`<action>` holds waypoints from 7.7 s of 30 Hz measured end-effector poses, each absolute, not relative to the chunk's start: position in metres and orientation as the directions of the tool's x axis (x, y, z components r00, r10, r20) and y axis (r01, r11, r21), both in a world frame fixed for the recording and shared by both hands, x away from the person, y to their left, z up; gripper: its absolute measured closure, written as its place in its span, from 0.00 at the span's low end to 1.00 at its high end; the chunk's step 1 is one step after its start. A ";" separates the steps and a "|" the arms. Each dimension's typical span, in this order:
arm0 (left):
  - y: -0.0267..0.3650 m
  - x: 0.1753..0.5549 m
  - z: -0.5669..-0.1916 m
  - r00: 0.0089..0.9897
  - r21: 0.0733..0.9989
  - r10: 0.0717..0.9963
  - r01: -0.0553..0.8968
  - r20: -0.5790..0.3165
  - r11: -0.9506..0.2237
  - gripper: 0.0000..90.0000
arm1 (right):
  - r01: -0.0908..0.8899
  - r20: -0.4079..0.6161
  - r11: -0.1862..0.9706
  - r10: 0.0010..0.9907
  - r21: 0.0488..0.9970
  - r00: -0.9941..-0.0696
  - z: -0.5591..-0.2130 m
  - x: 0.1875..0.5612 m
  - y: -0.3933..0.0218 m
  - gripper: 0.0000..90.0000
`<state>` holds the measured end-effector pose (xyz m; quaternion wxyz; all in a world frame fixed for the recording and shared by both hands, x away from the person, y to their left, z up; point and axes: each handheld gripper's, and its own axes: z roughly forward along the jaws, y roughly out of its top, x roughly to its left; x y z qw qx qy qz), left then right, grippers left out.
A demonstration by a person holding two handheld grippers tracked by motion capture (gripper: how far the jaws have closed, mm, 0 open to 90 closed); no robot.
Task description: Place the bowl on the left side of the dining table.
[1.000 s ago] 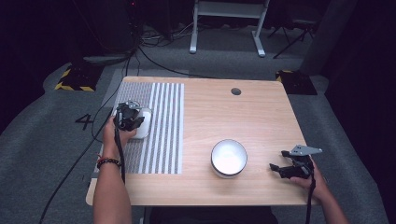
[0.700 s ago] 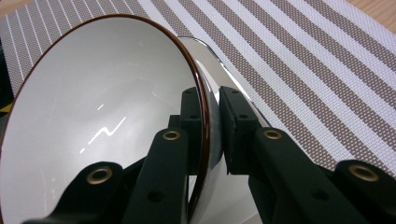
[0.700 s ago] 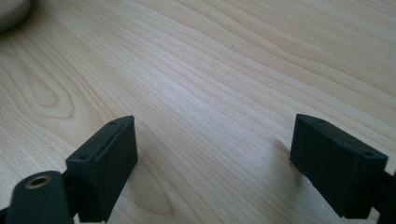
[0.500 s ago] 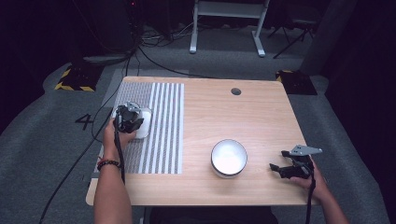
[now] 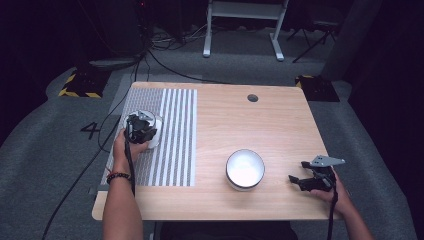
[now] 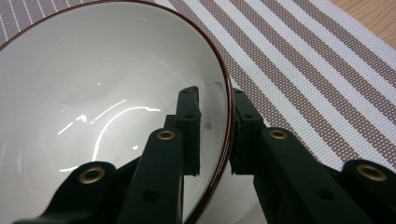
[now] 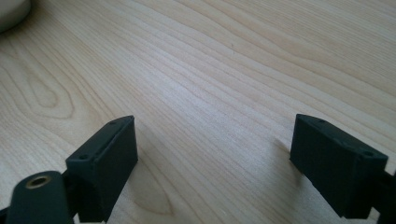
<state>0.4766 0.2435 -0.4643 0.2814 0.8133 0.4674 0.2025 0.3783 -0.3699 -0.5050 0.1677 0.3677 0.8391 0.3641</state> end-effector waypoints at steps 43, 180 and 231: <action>0.255 0.472 -0.459 0.397 0.679 0.917 0.682 -0.031 -0.272 0.32 | 0.495 -0.014 0.464 0.739 0.734 -0.673 -0.505 0.378 -0.370 0.17; 0.171 0.338 -0.455 0.709 0.571 0.650 0.423 0.275 -0.704 0.18 | 0.495 -0.014 0.464 0.739 0.735 -0.673 -0.505 0.378 -0.370 0.17; 0.230 0.312 -0.506 0.570 0.683 0.821 0.610 -0.026 -0.401 0.17 | 0.495 -0.014 0.463 0.740 0.735 -0.672 -0.505 0.378 -0.370 0.17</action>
